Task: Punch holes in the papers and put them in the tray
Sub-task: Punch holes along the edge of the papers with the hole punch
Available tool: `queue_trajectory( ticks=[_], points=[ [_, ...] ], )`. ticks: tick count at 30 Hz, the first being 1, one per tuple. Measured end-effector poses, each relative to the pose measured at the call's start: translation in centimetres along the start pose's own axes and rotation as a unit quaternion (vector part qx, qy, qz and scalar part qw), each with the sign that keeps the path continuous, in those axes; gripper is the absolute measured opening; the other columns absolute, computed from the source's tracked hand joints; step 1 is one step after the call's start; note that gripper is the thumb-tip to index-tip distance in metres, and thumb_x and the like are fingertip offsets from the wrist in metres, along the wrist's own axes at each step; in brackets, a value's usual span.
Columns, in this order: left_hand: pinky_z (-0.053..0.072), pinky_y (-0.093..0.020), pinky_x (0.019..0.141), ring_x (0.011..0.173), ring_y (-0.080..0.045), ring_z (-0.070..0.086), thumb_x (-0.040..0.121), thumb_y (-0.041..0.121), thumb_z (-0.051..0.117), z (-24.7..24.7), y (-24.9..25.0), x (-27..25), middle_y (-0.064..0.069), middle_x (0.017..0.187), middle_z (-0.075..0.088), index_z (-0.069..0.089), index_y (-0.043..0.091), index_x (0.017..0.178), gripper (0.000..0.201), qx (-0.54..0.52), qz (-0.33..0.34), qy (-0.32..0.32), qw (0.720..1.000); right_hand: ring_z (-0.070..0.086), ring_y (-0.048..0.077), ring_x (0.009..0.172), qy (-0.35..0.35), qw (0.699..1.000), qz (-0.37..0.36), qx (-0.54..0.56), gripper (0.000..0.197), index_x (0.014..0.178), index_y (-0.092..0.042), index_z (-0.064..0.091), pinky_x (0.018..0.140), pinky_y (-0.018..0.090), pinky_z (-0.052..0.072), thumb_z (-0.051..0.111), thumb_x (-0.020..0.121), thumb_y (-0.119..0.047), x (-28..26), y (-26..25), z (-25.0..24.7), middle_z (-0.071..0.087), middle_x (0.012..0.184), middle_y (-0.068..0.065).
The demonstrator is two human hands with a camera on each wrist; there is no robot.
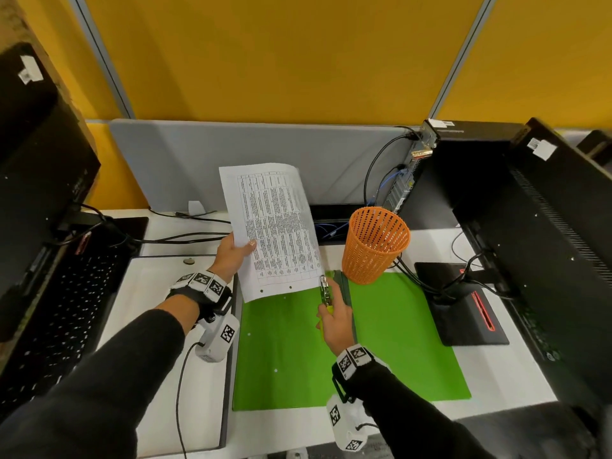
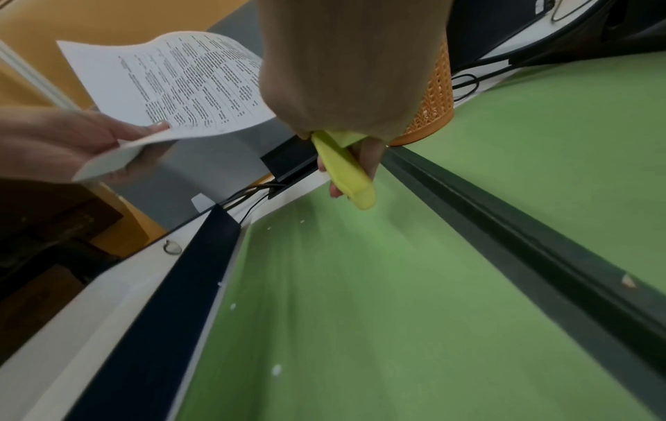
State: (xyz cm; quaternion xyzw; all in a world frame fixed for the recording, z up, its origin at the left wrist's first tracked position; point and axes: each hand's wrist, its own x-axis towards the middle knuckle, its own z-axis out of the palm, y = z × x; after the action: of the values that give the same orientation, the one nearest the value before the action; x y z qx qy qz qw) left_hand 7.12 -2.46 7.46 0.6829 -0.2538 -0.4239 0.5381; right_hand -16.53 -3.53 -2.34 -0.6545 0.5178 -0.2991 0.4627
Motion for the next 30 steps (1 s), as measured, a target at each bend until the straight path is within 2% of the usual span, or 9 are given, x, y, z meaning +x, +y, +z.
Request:
queue_trajectory(
  ticks=[2,4,5,10,12,15,19,24,30],
  points=[
    [0.043,-0.043,0.101,0.124,-0.035,0.052,0.092,0.002,0.054,-0.3,0.1,0.0,-0.020,0.135,0.054,0.046,-0.002,0.133,0.042,0.001,-0.005,0.001,1.000,0.042,0.007,0.062,-0.018,1.000,-0.022,-0.012,0.058,0.138,-0.031,0.034,0.058,0.031,0.046,0.047,0.088,-0.004,-0.1,0.4,-0.2,0.060,0.096,0.003],
    [0.042,-0.042,0.102,0.124,-0.034,0.052,0.092,0.002,0.054,-0.4,0.1,0.0,-0.019,0.136,0.053,0.045,-0.001,0.135,0.044,0.004,-0.006,-0.008,1.000,0.048,0.003,0.082,-0.019,1.000,-0.013,-0.013,0.050,0.135,-0.018,0.042,0.076,0.030,0.048,0.049,0.089,-0.003,0.0,0.6,-0.3,0.060,0.114,0.001],
    [0.042,-0.042,0.102,0.124,-0.034,0.052,0.092,0.002,0.054,-0.3,0.1,-0.1,-0.019,0.136,0.053,0.045,-0.002,0.135,0.044,0.004,-0.004,-0.011,1.000,0.049,0.004,0.082,-0.012,1.000,-0.006,-0.010,0.046,0.132,-0.016,0.046,0.076,0.028,0.048,0.050,0.088,-0.001,0.1,0.6,-0.2,0.061,0.107,0.000],
    [0.043,-0.043,0.100,0.124,-0.036,0.052,0.092,0.003,0.054,-0.3,0.2,-0.2,-0.020,0.135,0.054,0.045,-0.001,0.135,0.044,0.015,-0.009,-0.009,1.000,0.035,0.009,0.050,0.017,1.000,-0.013,-0.017,0.039,0.123,-0.017,0.046,0.046,0.021,0.032,0.049,0.087,-0.002,0.3,1.1,-0.5,0.045,0.064,-0.001],
    [0.042,-0.045,0.103,0.124,-0.036,0.052,0.092,0.003,0.055,-0.8,0.3,0.0,-0.020,0.135,0.054,0.045,-0.001,0.134,0.044,0.015,-0.010,-0.005,1.000,0.035,0.011,0.046,0.034,0.999,-0.014,-0.022,0.039,0.120,-0.020,0.042,0.042,0.024,0.031,0.049,0.087,-0.001,0.4,1.5,-1.1,0.044,0.063,0.003],
    [0.040,-0.044,0.103,0.125,-0.035,0.051,0.092,0.003,0.055,-1.4,0.4,0.0,-0.019,0.136,0.053,0.045,0.000,0.135,0.044,0.020,-0.014,0.000,1.000,0.048,0.017,0.058,0.061,0.994,0.031,-0.087,0.031,0.116,-0.021,0.040,0.054,0.028,0.040,0.050,0.088,-0.012,0.6,2.4,-2.3,0.055,0.076,0.009],
    [0.040,-0.045,0.101,0.126,-0.035,0.051,0.092,0.005,0.055,-1.7,0.3,0.0,-0.018,0.136,0.054,0.046,0.001,0.135,0.045,0.027,-0.024,-0.002,0.999,0.056,0.027,0.101,0.102,0.936,0.158,-0.297,0.029,0.114,-0.015,0.039,0.087,0.046,0.043,0.049,0.090,-0.029,0.3,3.8,-4.8,0.057,0.106,0.008],
    [0.041,-0.044,0.099,0.124,-0.035,0.052,0.092,0.006,0.055,-1.7,-0.5,-0.2,-0.019,0.134,0.055,0.046,0.000,0.135,0.044,0.033,-0.029,-0.020,0.999,0.046,0.026,0.114,0.065,0.843,0.257,-0.467,0.044,0.127,-0.017,0.031,0.092,0.044,0.047,0.039,0.093,-0.044,-0.2,7.1,-8.4,0.045,0.126,0.012],
    [0.040,-0.050,0.105,0.124,-0.033,0.053,0.091,0.006,0.056,-2.1,-1.5,-0.4,-0.016,0.134,0.055,0.044,0.001,0.136,0.046,0.024,-0.033,-0.028,0.999,0.043,0.027,0.117,0.031,0.841,0.272,-0.466,0.054,0.132,-0.014,0.028,0.095,0.041,0.046,0.045,0.091,-0.045,-0.6,9.4,-10.0,0.038,0.129,0.013]
  ],
)
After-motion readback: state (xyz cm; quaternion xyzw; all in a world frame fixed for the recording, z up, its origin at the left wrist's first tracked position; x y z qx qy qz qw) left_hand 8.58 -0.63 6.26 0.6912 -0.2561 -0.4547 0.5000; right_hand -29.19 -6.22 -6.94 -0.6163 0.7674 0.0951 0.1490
